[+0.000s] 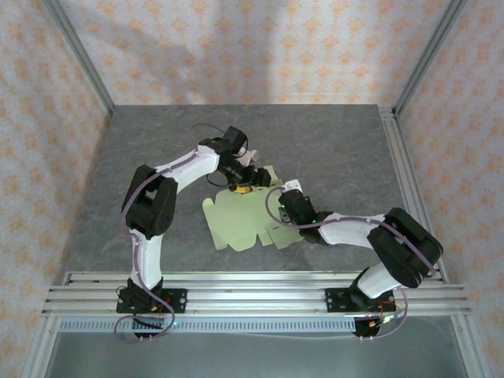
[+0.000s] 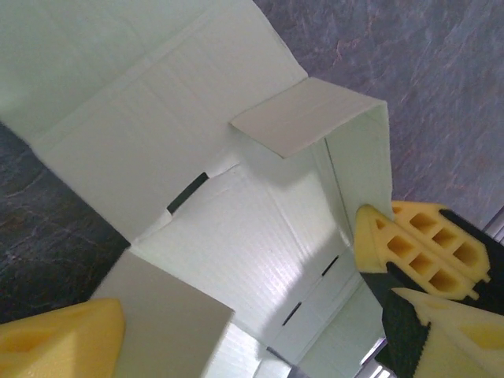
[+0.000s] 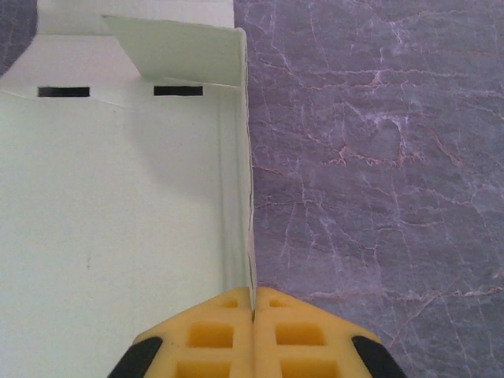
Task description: Fold the paper box
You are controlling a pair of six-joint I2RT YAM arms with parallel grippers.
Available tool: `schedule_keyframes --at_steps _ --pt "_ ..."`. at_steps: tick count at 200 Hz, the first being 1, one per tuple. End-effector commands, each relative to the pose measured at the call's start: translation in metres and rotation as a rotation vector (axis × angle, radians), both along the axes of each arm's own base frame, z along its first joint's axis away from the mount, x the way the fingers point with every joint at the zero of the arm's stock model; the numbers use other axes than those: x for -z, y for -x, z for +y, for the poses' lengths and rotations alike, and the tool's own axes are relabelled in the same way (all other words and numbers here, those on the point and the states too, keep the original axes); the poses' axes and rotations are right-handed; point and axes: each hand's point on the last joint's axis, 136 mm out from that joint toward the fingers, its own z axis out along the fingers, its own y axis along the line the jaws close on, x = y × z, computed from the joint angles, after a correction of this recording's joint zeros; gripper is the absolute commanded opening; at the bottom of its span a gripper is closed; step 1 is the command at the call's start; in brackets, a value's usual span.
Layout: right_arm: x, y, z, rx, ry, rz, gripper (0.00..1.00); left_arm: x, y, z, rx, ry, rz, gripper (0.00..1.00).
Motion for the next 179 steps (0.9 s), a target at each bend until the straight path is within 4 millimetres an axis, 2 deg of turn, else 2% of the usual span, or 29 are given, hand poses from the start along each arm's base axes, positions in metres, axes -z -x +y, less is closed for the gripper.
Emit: schedule_keyframes --at_steps 1,11,16,17,19,24,31,44,59,87,116,142,179 --pt "-0.007 -0.005 -0.008 0.084 -0.026 0.032 0.08 -0.051 -0.018 0.014 -0.1 0.034 -0.15 0.9" --pt "-0.007 -0.003 -0.008 0.087 -0.048 0.059 0.15 -0.061 -0.023 0.026 -0.139 -0.004 -0.202 0.92" --pt "-0.008 -0.003 -0.007 0.086 -0.059 0.074 0.23 -0.065 -0.024 0.031 -0.157 -0.027 -0.228 0.93" --pt "-0.008 -0.002 -0.007 0.083 -0.065 0.083 0.28 -0.065 -0.024 0.033 -0.16 -0.033 -0.232 0.94" --pt "-0.008 -0.002 -0.007 0.083 -0.065 0.083 0.28 -0.067 -0.025 0.035 -0.168 -0.041 -0.242 0.94" --pt "-0.008 -0.001 -0.007 0.079 -0.072 0.095 0.37 -0.07 -0.026 0.041 -0.185 -0.066 -0.263 0.95" --pt "-0.009 0.0 -0.007 0.078 -0.085 0.107 0.45 -0.075 -0.027 0.049 -0.209 -0.096 -0.288 0.97" --pt "-0.012 0.001 -0.008 0.077 -0.113 0.126 0.53 -0.081 -0.025 0.061 -0.245 -0.137 -0.329 1.0" --pt "-0.017 0.0 -0.012 0.09 -0.138 0.135 0.58 -0.083 -0.02 0.071 -0.279 -0.157 -0.363 1.0" --pt "-0.022 0.0 -0.018 0.113 -0.159 0.167 0.61 -0.082 -0.001 0.083 -0.327 -0.131 -0.409 1.0" --pt "-0.016 0.002 -0.013 0.091 -0.158 0.214 0.6 -0.063 0.022 0.093 -0.346 -0.127 -0.406 1.0" --pt "-0.007 -0.004 -0.019 0.131 -0.132 0.2 0.49 -0.041 0.036 0.099 -0.34 -0.137 -0.373 1.0" --pt "0.004 -0.007 -0.018 0.139 -0.136 0.194 0.42 -0.031 0.042 0.097 -0.325 -0.135 -0.337 1.0"
